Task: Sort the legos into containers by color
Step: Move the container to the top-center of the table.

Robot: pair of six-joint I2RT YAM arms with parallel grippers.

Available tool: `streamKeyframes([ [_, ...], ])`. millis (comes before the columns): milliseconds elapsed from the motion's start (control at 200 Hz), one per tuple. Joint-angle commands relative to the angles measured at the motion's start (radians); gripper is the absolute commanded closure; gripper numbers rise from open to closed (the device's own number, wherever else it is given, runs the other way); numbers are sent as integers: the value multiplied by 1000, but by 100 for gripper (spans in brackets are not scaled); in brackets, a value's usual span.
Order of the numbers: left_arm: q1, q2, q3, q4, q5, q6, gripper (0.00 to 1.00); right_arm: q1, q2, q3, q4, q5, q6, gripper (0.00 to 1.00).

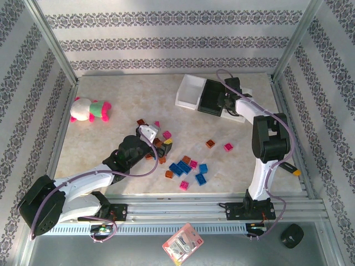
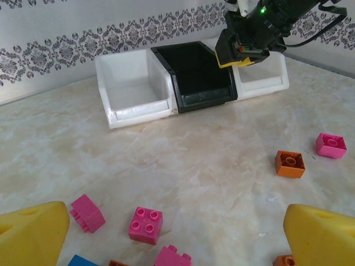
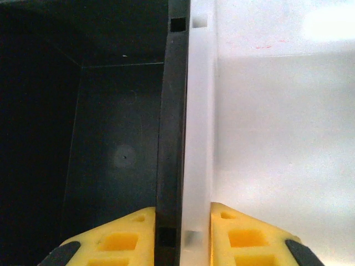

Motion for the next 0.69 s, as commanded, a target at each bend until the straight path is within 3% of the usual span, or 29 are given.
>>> streamKeyframes([
  [0,-18,-22,-19,6,-23,-16,1,38,-27,18,-45,-112,-39,82],
  [505,-18,-71,-32,-35,-46,-44,1,244,88,131,-41,-90,34,82],
  [690,-18,-86,-19,-89,-73,-87,1,257,73,170,-48,-106,5,64],
])
